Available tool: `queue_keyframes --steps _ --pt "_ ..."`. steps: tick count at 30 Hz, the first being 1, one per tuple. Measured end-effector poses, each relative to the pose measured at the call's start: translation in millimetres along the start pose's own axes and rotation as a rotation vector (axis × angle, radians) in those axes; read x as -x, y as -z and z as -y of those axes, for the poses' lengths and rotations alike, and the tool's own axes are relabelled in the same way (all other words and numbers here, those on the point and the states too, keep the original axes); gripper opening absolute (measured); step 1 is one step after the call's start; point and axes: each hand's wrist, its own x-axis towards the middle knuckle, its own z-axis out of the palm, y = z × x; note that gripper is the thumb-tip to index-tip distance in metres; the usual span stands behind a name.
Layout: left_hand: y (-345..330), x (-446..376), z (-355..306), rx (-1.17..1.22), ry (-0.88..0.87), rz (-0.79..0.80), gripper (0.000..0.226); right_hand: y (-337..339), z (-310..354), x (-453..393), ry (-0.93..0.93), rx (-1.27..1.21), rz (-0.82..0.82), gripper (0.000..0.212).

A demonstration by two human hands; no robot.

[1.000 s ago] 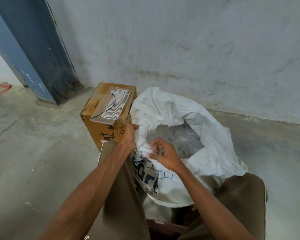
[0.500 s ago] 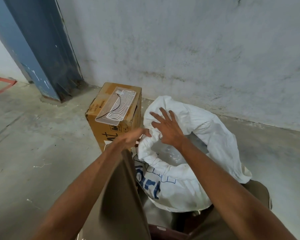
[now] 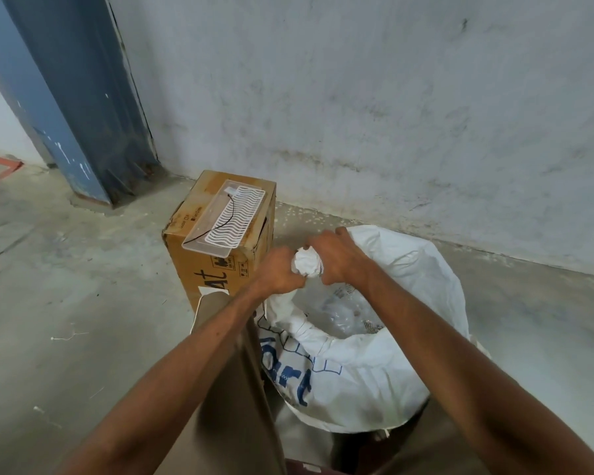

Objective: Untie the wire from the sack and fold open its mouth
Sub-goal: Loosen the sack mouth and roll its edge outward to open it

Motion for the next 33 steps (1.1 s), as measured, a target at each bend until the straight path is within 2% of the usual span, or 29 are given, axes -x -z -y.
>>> queue_keyframes --steps 2,5,8,11,12,13,15,16,18,20,21,23,25,27,28,29,31,33 --pt "6.3 0.0 -7.9 0.019 0.01 0.032 0.038 3.4 -3.2 6.0 0.018 0.08 -0.009 0.052" --pt "15.9 0.7 -14.4 0.181 0.124 0.084 0.047 2.4 -7.0 14.6 0.051 0.156 -0.126 0.071" --pt "23.5 0.0 -18.4 0.306 0.171 0.162 0.051 -1.0 -11.2 13.3 0.07 0.133 -0.273 0.082" --pt "31.1 -0.7 -12.5 0.427 0.291 0.239 0.045 -1.2 -16.2 8.4 -0.044 -0.002 -0.182 0.111" --pt "33.9 -0.6 -7.3 0.454 0.35 0.279 0.044 -1.6 -18.0 8.4 -0.081 -0.054 -0.146 0.114" --pt "35.9 0.2 -2.1 0.485 0.401 0.316 0.046 -2.5 -20.1 8.9 -0.107 -0.088 -0.131 0.107" --pt "36.3 -1.6 5.5 0.491 0.464 0.327 0.069 -7.0 -25.3 8.4 -0.164 -0.14 -0.139 0.07" --pt "34.8 -4.0 5.9 0.43 0.438 0.292 0.082 -8.4 -27.8 8.2 -0.2 -0.177 -0.144 0.052" --pt "29.6 -6.4 -2.2 0.178 0.267 0.107 0.097 -7.8 -30.4 7.0 -0.261 -0.268 -0.095 0.035" --pt "19.5 -3.2 -16.2 -0.153 -0.002 -0.158 0.118 -3.7 -32.6 1.4 -0.282 -0.319 -0.017 0.034" --pt "12.1 -0.4 -23.5 -0.359 -0.1 -0.241 0.127 0.5 -32.8 -1.9 -0.287 -0.337 0.021 0.036" --pt "-7.5 0.3 -30.6 -0.673 -0.148 -0.269 0.135 12.7 -32.9 -8.0 -0.301 -0.391 0.118 0.038" --pt "-22.8 -2.9 -30.9 -0.757 -0.073 -0.239 0.124 24.0 -35.6 -11.8 -0.296 -0.439 0.263 0.036" --pt "-27.0 -10.8 -29.3 -0.691 -0.024 -0.203 0.098 27.5 -41.4 -13.2 -0.272 -0.467 0.397 0.036" --pt "-23.9 -14.5 -32.3 -0.635 -0.011 -0.178 0.082 25.6 -45.3 -13.5 -0.27 -0.478 0.41 0.039" --pt "-20.1 -22.3 -32.6 -0.578 0.018 -0.137 0.066 21.9 -49.6 -14.3 -0.263 -0.488 0.38 0.045" --pt "-7.8 -36.0 -34.5 -0.418 0.098 -0.012 0.038 9.7 -58.3 -14.3 -0.209 -0.484 0.211 0.062" --pt "6.0 -49.3 -32.7 -0.224 0.144 0.119 0.027 -8.0 -64.8 -8.8 -0.115 -0.305 0.017 0.09"
